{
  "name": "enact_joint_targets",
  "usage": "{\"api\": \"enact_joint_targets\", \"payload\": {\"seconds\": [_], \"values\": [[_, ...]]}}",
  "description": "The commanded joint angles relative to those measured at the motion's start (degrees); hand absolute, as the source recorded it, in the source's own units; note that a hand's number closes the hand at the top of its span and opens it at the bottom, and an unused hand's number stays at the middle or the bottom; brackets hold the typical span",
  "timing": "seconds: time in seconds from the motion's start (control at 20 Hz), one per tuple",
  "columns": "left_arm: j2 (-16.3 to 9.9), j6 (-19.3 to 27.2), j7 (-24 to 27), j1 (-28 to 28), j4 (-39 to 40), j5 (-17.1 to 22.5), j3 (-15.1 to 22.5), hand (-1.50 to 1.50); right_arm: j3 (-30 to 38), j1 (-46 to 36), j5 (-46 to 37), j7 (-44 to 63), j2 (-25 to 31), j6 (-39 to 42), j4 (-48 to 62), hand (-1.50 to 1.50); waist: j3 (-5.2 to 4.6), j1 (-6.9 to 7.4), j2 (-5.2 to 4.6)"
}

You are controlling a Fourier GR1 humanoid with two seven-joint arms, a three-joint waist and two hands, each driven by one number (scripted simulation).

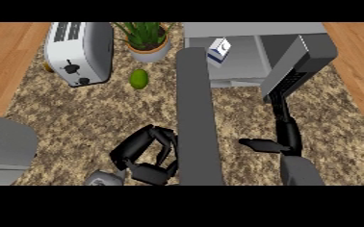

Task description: Pick up the milk, place it into the microwave and close the microwave

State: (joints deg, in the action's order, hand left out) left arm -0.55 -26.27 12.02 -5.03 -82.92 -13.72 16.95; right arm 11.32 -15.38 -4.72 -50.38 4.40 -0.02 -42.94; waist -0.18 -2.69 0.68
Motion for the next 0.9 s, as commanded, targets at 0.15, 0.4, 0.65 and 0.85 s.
{"api": "enact_joint_targets", "payload": {"seconds": [0.15,0.4,0.65,0.85], "values": [[0.53,3.70,1.66,-1.90,8.14,2.61,9.93,1.50,-4.72,16.28,1.66,7.98,-0.77,3.06,-24.99,-1.50,-0.07,-0.69,-0.08],[0.53,11.50,3.61,-6.31,13.77,1.27,20.33,1.50,-4.96,25.60,4.41,12.58,0.56,4.80,-40.64,-1.50,-0.03,-0.86,-0.37],[0.54,26.56,3.36,-10.33,17.78,7.49,32.59,1.50,-3.59,30.46,9.61,17.74,3.64,9.91,-50.79,-1.50,-0.03,-1.33,-0.65],[0.53,36.43,1.40,-14.74,18.64,16.96,37.30,1.50,-4.24,30.16,13.53,20.99,4.45,13.46,-55.16,-1.50,-0.08,-2.72,-1.04]]}}
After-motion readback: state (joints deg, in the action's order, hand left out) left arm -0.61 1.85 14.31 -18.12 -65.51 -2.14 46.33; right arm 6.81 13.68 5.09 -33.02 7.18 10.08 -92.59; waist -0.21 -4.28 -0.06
